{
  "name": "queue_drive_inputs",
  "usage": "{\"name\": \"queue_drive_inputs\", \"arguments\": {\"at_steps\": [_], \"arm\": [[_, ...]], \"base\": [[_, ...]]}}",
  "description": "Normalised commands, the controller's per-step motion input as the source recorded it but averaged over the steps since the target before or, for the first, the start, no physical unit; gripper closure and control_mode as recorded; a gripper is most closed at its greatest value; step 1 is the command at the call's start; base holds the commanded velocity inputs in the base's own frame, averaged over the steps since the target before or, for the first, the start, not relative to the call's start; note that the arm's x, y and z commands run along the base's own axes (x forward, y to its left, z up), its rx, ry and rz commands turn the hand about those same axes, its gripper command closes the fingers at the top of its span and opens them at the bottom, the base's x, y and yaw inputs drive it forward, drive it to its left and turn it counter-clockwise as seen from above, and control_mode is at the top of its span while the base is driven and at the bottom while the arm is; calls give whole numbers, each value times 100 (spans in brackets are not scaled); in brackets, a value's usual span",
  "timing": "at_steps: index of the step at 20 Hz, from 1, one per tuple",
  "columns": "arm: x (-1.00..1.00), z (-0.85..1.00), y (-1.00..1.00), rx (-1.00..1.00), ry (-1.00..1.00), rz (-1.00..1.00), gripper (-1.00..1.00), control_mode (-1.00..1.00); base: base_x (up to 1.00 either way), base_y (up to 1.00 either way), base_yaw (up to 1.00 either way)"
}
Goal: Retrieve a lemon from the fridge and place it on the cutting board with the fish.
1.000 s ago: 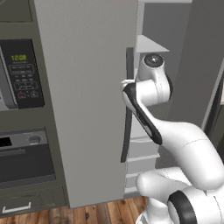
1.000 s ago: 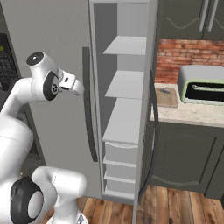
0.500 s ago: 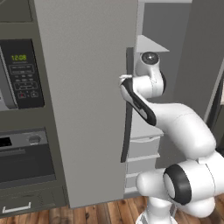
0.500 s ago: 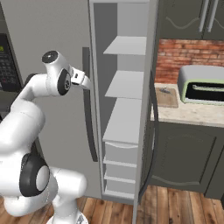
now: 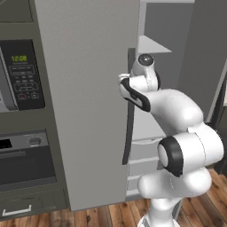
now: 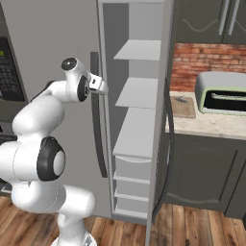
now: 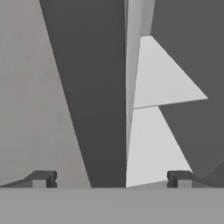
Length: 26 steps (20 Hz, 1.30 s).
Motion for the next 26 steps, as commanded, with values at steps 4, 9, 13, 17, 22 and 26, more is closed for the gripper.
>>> {"name": "queue_drive_inputs", "arguments": {"at_steps": [4, 9, 13, 17, 22, 26], "arm": [[53, -4, 0, 0, -6, 0, -100, -100], [51, -10, 0, -2, -2, 0, -100, -100], [50, -14, 1, -2, -5, 0, -100, -100], [39, 0, 0, 0, -3, 0, -100, -100], [22, 0, 0, 0, 0, 0, 100, -100], [-2, 0, 0, 0, 0, 0, 100, -100]], "base": [[0, 0, 0], [0, 0, 0], [0, 0, 0], [0, 0, 0], [0, 0, 0], [0, 0, 0]]}}
